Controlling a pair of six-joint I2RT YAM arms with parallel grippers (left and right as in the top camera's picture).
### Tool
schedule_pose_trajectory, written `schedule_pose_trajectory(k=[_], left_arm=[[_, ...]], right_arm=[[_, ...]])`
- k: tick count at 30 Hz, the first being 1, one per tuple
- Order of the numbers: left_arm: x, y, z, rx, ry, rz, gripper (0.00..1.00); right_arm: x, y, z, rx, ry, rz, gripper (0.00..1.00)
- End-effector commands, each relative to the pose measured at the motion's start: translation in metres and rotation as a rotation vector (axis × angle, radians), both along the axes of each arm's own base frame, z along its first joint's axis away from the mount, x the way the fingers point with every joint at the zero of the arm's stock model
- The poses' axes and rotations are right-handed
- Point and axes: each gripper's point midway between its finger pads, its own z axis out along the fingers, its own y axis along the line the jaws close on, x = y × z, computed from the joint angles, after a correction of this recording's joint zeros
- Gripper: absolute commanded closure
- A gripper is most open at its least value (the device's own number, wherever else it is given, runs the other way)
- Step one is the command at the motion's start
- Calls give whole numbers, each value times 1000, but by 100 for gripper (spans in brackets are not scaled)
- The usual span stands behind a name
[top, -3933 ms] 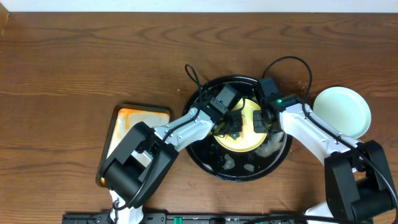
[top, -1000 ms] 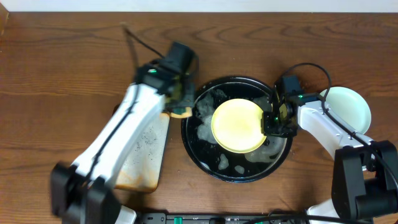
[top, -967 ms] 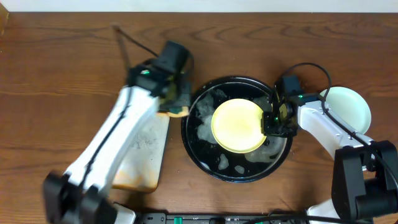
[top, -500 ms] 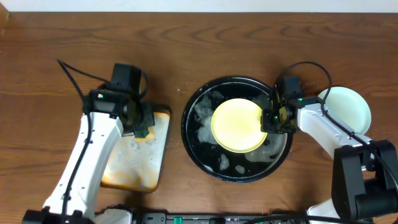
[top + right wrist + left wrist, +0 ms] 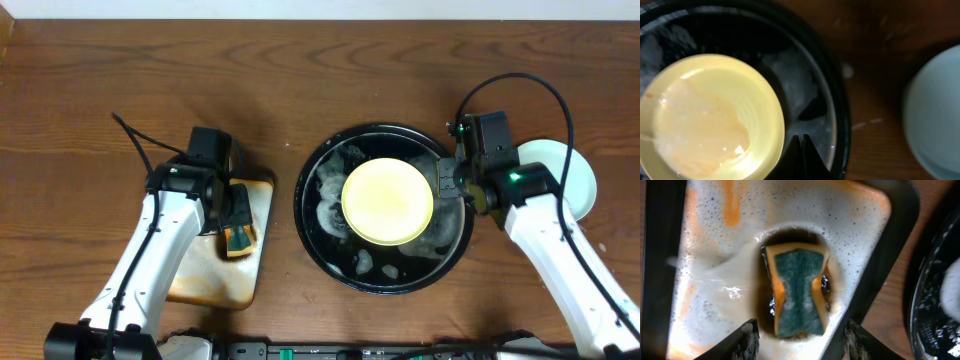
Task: Clean dirty plates on tray and stack at the side
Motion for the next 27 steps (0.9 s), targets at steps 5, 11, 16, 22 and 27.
schedule_pose_trajectory(k=[5, 11, 16, 22, 27], left_arm=[[-3, 1, -1, -1, 8, -4, 24], [0, -23, 23, -141, -23, -28, 23], [7, -20, 63, -138, -178, -35, 23], [1, -3, 106, -66, -366, -12, 17], [-5, 0, 123, -66, -436, -10, 16]], right_arm=[[-12, 12, -2, 37, 44, 21, 99], [-23, 21, -47, 91, 230, -23, 52], [-31, 26, -89, 146, 388, -63, 62], [-30, 19, -121, 154, 466, -108, 77], [-32, 16, -138, 144, 506, -122, 99]])
